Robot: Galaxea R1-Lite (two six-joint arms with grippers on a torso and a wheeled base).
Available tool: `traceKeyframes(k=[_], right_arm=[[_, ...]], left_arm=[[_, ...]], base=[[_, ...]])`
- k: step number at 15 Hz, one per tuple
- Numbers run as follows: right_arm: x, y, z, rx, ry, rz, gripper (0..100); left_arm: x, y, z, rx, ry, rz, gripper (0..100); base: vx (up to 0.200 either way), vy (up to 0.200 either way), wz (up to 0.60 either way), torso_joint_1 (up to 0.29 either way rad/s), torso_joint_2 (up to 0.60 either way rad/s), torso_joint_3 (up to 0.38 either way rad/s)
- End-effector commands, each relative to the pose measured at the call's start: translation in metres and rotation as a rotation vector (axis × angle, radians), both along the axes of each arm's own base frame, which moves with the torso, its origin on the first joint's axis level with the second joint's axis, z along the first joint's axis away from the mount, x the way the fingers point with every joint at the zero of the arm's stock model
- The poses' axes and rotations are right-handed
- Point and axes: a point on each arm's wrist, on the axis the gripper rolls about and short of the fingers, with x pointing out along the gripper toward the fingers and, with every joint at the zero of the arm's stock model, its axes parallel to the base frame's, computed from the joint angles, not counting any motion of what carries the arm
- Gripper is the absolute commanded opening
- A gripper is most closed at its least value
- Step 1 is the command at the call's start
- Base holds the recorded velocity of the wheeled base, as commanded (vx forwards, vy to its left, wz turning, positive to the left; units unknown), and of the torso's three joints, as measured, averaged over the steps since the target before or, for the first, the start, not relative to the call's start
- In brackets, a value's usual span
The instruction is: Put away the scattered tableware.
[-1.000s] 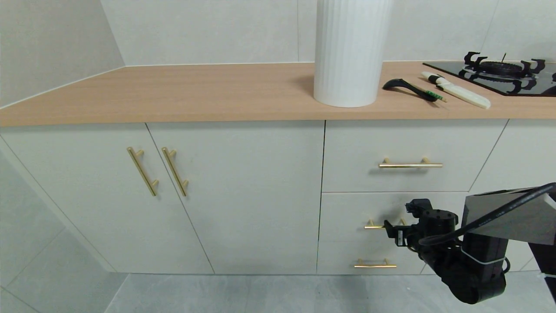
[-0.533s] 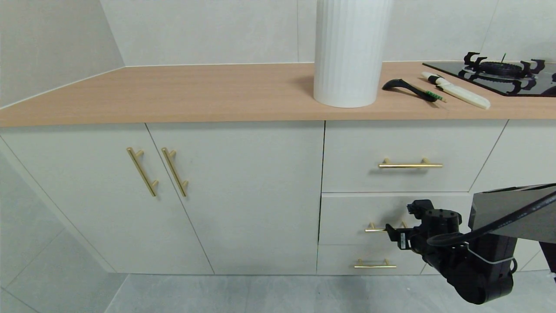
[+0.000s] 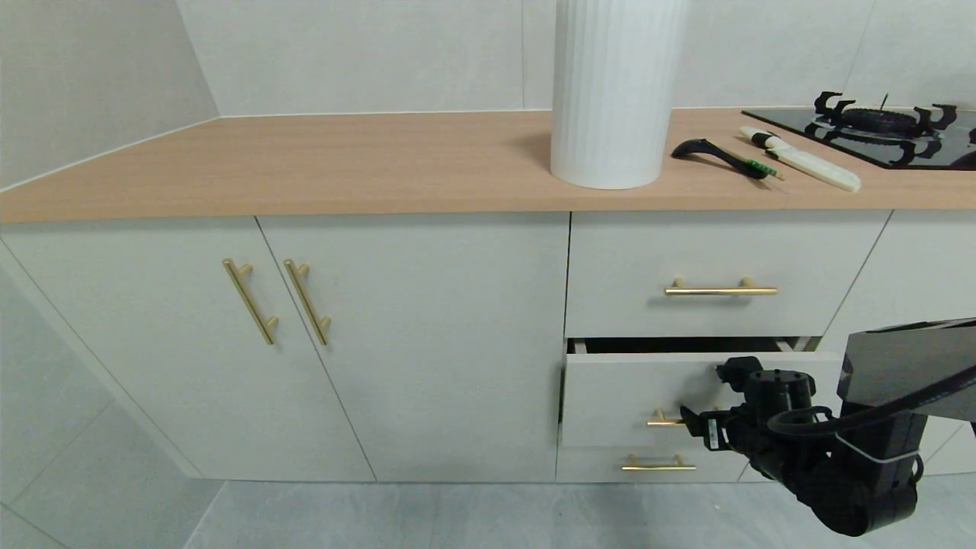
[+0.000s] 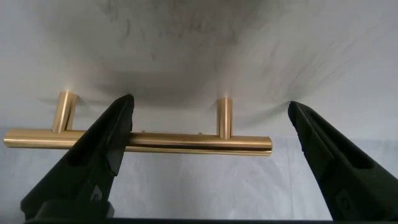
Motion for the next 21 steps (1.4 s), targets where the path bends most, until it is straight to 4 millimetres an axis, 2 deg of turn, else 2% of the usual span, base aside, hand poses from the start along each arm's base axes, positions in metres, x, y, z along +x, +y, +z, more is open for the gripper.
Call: traceKeyframes(k=[1, 2, 3, 5, 6, 8, 9, 13, 15, 18, 21], right_arm=[[-0.017, 0.001, 0.046, 0.031, 0.006, 0.057, 100], [-0.022, 0.002, 0.057, 0.035, 0.015, 0.071, 100], [-0.035, 0.001, 0.084, 0.040, 0.042, 0.090, 100], [-0.054, 0.004, 0.122, 0.064, 0.010, 0.137, 100], [-0.056, 0.005, 0.126, 0.066, -0.001, 0.140, 100], [-0.069, 0.008, 0.155, 0.087, -0.099, 0.168, 100], [-0.071, 0.009, 0.159, 0.090, -0.117, 0.170, 100], [-0.062, 0.011, 0.152, 0.097, -0.142, 0.163, 100], [-0.052, 0.014, 0.139, 0.093, -0.146, 0.150, 100], [-0.030, 0.019, 0.106, 0.056, -0.180, 0.074, 100], [-0.014, 0.023, 0.083, 0.051, -0.258, 0.035, 100]], left_arm=[[0.000, 0.000, 0.000, 0.000, 0.002, 0.000, 100], [0.000, 0.000, 0.000, 0.000, 0.000, 0.000, 100], [0.000, 0.000, 0.000, 0.000, 0.000, 0.000, 100], [0.000, 0.000, 0.000, 0.000, 0.002, 0.000, 100], [0.000, 0.000, 0.000, 0.000, 0.002, 0.000, 100], [0.000, 0.000, 0.000, 0.000, 0.002, 0.000, 100], [0.000, 0.000, 0.000, 0.000, 0.000, 0.000, 100], [0.000, 0.000, 0.000, 0.000, 0.000, 0.000, 100], [0.000, 0.000, 0.000, 0.000, 0.002, 0.000, 100], [0.000, 0.000, 0.000, 0.000, 0.000, 0.000, 100], [0.000, 0.000, 0.000, 0.000, 0.000, 0.001, 100]], base=[[0.000, 0.000, 0.00, 0.000, 0.00, 0.000], [0.000, 0.000, 0.00, 0.000, 0.00, 0.000], [0.000, 0.000, 0.00, 0.000, 0.00, 0.000], [0.000, 0.000, 0.00, 0.000, 0.00, 0.000], [0.000, 0.000, 0.00, 0.000, 0.00, 0.000], [0.000, 0.000, 0.00, 0.000, 0.00, 0.000], [0.000, 0.000, 0.00, 0.000, 0.00, 0.000], [0.000, 0.000, 0.00, 0.000, 0.00, 0.000], [0.000, 0.000, 0.00, 0.000, 0.00, 0.000], [0.000, 0.000, 0.00, 0.000, 0.00, 0.000], [0.000, 0.000, 0.00, 0.000, 0.00, 0.000]])
